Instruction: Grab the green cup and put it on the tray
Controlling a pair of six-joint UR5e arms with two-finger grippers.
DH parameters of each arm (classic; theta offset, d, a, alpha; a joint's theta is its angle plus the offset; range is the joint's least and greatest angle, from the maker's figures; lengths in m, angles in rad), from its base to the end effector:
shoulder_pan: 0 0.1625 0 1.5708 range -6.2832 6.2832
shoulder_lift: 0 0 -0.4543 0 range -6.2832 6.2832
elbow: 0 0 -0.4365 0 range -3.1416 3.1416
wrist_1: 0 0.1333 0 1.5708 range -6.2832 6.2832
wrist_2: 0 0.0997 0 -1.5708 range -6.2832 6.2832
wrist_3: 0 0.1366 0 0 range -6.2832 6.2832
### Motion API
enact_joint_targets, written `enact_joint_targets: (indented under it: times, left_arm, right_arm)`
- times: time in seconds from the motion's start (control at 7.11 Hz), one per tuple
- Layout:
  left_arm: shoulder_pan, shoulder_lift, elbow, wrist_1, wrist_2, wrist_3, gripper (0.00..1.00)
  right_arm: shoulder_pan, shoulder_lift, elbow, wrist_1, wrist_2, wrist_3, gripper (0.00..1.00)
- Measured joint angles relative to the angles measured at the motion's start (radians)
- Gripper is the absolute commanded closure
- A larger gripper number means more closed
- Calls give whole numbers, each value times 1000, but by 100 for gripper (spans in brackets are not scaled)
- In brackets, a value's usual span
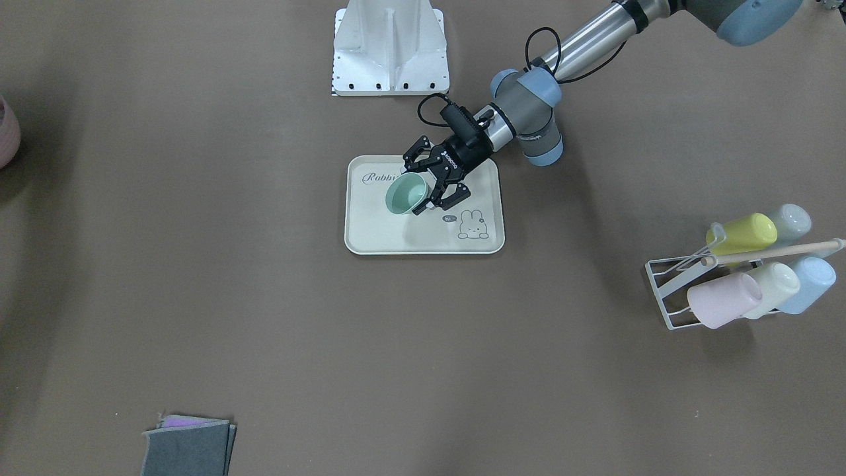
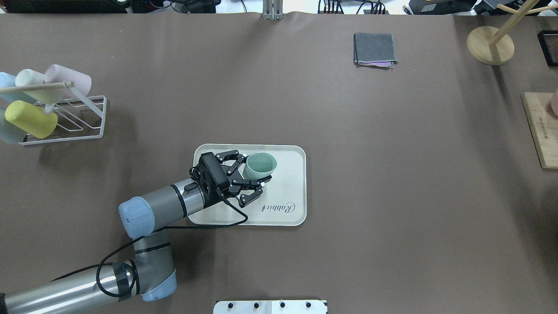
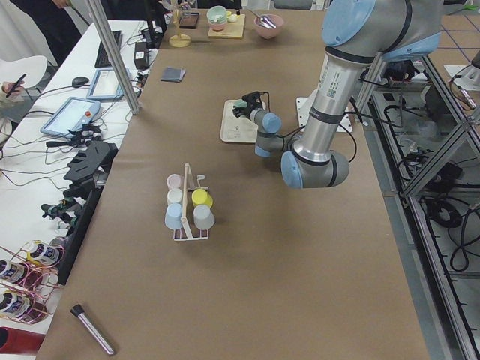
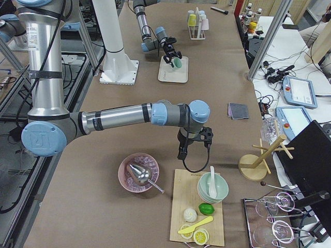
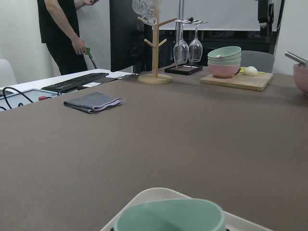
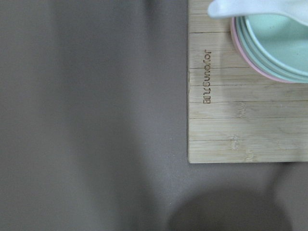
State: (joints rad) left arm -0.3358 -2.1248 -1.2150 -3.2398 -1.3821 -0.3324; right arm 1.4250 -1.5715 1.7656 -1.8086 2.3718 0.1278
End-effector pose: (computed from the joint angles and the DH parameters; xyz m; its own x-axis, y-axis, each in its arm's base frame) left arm 0.6710 -0.4025 0.3284 0.3761 0.8522 -0.3639 0.4216 0.1923 0.8862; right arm -0.0412 -0.5230 0.6319 0.7060 0.0565 0.7059 0.0556 0.9893 -0.1348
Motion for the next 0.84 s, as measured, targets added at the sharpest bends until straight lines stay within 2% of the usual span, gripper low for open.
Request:
enact_joint_targets:
  times: [0.28, 0.42, 0.56, 0.7, 0.84]
  left_arm:
    - [-5, -4, 0, 16, -15, -7, 72]
    - [-6, -6, -1, 16, -18, -19, 72]
    - [-6, -6, -2, 10, -23, -27, 68]
    - [-6, -5, -3, -2, -26, -31, 60]
    - [-6, -3, -3, -16, -28, -32, 44]
  right_arm:
    - [0, 2, 0, 0, 1, 2, 0]
    - [0, 2, 0, 0, 1, 3, 0]
    - [0, 2, 0, 1, 1, 4, 0]
    - [0, 3, 0, 1, 2, 4, 0]
    - [0, 4, 0, 1, 2, 5, 0]
